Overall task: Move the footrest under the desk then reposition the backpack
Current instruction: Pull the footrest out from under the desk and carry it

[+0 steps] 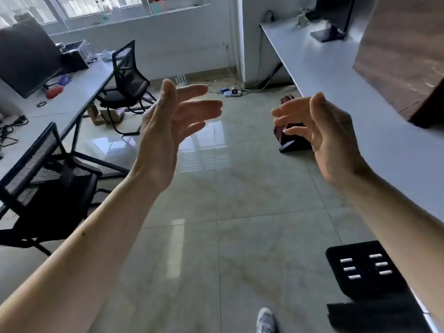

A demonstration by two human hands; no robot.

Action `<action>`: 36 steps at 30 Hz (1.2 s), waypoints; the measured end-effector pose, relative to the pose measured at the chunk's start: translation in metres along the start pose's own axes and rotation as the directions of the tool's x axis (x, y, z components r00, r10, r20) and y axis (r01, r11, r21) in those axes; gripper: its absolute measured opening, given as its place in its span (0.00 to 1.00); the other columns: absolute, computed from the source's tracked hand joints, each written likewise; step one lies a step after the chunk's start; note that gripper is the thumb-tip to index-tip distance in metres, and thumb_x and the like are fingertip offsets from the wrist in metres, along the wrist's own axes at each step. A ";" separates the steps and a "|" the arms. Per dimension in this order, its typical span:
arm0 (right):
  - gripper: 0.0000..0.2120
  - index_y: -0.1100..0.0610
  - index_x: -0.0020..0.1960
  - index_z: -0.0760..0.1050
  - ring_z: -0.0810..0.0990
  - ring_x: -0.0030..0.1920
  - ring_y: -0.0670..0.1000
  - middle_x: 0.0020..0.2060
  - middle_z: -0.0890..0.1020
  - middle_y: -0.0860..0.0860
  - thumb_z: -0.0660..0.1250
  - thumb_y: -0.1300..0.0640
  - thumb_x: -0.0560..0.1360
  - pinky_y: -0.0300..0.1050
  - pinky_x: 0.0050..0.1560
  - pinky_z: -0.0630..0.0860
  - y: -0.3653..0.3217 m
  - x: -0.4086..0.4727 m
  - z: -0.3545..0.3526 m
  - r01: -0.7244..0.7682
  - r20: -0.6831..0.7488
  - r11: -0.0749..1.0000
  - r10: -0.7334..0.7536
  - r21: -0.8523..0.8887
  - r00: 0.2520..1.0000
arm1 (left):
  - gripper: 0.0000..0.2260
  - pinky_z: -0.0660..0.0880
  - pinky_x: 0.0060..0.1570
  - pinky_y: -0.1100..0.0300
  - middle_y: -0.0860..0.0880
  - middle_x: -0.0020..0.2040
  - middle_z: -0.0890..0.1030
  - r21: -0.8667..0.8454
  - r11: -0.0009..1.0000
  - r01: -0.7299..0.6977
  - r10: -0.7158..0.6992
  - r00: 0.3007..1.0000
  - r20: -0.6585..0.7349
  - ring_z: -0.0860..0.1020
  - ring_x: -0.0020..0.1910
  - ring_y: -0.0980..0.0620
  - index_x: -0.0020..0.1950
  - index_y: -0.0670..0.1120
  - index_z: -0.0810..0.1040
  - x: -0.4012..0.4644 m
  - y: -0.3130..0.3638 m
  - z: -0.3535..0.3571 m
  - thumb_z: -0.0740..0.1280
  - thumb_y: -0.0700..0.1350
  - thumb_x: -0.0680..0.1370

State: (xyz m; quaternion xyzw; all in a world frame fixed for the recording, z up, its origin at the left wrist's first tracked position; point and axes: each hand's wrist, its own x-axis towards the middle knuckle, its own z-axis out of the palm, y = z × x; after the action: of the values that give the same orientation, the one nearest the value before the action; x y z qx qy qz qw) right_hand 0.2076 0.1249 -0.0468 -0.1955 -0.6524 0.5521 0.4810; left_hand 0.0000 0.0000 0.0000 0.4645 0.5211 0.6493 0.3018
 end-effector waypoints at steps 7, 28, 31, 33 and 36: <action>0.25 0.52 0.50 0.81 0.84 0.55 0.58 0.51 0.85 0.54 0.55 0.35 0.74 0.51 0.52 0.77 0.033 0.018 -0.033 -0.083 -0.083 0.993 0.076 -0.079 0.994 | 0.24 0.75 0.61 0.48 0.49 0.49 0.87 0.000 0.996 0.090 -0.089 0.992 0.084 0.83 0.57 0.46 0.58 0.47 0.79 0.049 -0.036 0.026 0.46 0.55 0.83; 0.21 0.54 0.48 0.80 0.84 0.52 0.52 0.51 0.85 0.53 0.50 0.47 0.82 0.47 0.51 0.76 0.138 0.022 -0.075 -0.271 -0.569 0.960 0.185 -0.068 0.801 | 0.25 0.75 0.60 0.48 0.46 0.50 0.87 0.042 0.953 0.299 -0.277 0.809 0.518 0.84 0.56 0.46 0.57 0.46 0.80 0.174 -0.180 0.096 0.46 0.56 0.83; 0.21 0.55 0.48 0.79 0.84 0.51 0.51 0.51 0.85 0.54 0.50 0.47 0.82 0.47 0.51 0.77 0.153 0.009 -0.078 -0.286 -0.648 0.956 0.180 -0.060 0.740 | 0.25 0.75 0.59 0.49 0.46 0.50 0.87 0.048 0.945 0.324 -0.287 0.749 0.597 0.84 0.56 0.46 0.57 0.45 0.80 0.181 -0.202 0.111 0.46 0.57 0.83; 0.21 0.55 0.47 0.79 0.84 0.50 0.51 0.50 0.86 0.54 0.50 0.47 0.82 0.48 0.51 0.77 0.162 -0.003 -0.083 -0.297 -0.695 0.953 0.176 -0.056 0.697 | 0.25 0.75 0.61 0.48 0.46 0.51 0.86 0.056 0.937 0.345 -0.298 0.707 0.641 0.83 0.56 0.45 0.57 0.45 0.79 0.179 -0.218 0.125 0.46 0.57 0.83; 0.21 0.55 0.48 0.79 0.83 0.51 0.52 0.50 0.85 0.53 0.51 0.46 0.81 0.47 0.51 0.76 0.176 -0.023 -0.095 -0.315 -0.753 0.949 0.185 -0.031 0.632 | 0.25 0.75 0.59 0.49 0.45 0.51 0.86 0.076 0.927 0.368 -0.314 0.649 0.693 0.84 0.55 0.46 0.56 0.46 0.80 0.172 -0.244 0.153 0.47 0.57 0.83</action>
State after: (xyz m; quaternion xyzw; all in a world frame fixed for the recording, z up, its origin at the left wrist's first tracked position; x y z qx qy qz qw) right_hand 0.2494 0.2127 -0.2227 -0.5291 -0.4086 0.4322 0.6052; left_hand 0.0512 0.2782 -0.1800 0.5559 0.4240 0.3772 0.6074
